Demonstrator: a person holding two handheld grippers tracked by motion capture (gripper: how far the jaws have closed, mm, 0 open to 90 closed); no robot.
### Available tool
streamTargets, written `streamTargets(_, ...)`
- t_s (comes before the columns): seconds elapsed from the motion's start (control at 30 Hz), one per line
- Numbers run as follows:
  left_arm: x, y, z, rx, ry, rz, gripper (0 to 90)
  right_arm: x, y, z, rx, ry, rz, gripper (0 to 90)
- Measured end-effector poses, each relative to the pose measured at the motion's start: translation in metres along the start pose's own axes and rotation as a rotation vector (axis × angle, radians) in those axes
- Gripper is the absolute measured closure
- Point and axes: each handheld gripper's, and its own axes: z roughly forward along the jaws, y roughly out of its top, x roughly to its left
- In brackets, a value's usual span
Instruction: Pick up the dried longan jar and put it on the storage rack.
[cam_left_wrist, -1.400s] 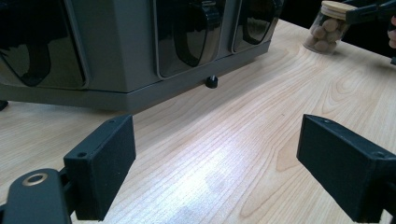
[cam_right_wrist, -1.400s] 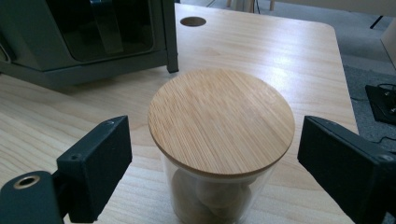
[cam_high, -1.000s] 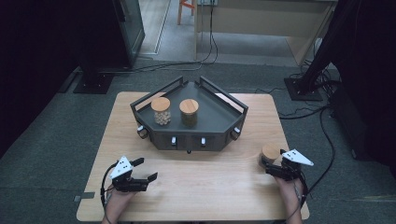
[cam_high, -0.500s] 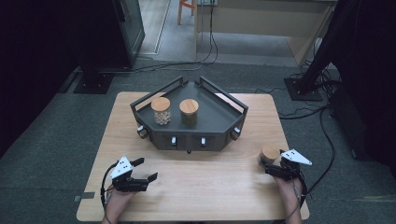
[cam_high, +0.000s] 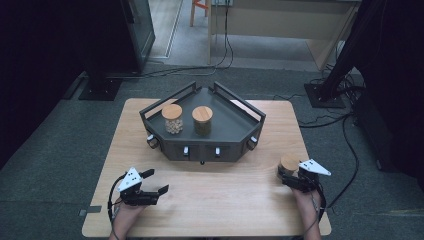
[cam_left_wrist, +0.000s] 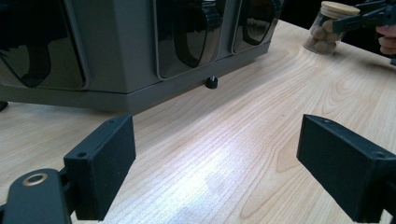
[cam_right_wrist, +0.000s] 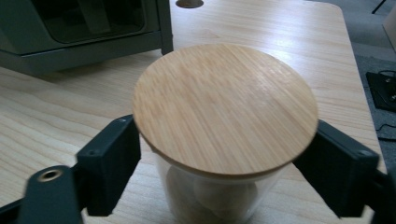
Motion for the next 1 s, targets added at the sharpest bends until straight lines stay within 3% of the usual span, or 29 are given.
streamTargets(0.27, 0.0001, 0.0003, -0.0003, 0.0, 0.0, 0.001, 11.6, -0.007, -0.0048, 0.0014, -0.012, 0.021, 0.041, 25.0)
streamTargets(0.8, 0.0001, 0.0003, -0.0002, 0.0, 0.001, 0.001, 11.6, -0.0006, -0.0034, 0.0008, -0.011, 0.0, 0.022, 25.7)
streamTargets(1.0, 0.0002, -0.0001, 0.0003, 0.0, 0.0, -0.002, 11.6, -0.0022, -0.0034, -0.0007, -0.016, 0.014, 0.035, 25.8)
